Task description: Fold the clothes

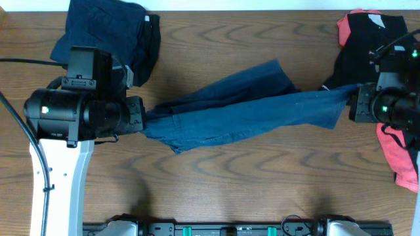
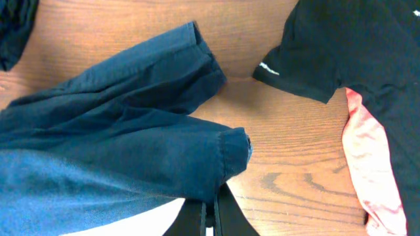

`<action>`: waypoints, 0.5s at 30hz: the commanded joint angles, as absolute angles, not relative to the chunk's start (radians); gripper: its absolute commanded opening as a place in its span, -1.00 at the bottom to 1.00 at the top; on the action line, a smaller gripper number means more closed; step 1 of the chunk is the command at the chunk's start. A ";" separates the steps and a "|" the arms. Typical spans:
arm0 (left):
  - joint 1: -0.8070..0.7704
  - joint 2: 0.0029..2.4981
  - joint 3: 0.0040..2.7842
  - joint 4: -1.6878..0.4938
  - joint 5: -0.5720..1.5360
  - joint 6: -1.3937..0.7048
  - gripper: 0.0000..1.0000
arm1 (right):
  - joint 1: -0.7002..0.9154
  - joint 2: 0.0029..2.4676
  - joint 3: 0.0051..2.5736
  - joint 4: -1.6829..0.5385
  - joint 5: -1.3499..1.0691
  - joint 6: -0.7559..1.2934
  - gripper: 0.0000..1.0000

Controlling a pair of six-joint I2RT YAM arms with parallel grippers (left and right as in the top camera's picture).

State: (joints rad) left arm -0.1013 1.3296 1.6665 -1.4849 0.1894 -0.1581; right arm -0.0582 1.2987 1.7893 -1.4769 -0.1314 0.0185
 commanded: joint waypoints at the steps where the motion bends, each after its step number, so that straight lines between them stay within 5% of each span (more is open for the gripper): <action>1: -0.103 1.348 1.661 -1.485 0.112 -0.205 -0.88 | -0.042 1.349 1.780 -1.462 -0.146 -0.033 -0.98; 15: -0.102 1.394 1.383 -1.132 -0.013 -0.323 -0.88 | 0.020 1.723 1.780 -1.203 -0.147 -0.047 -0.98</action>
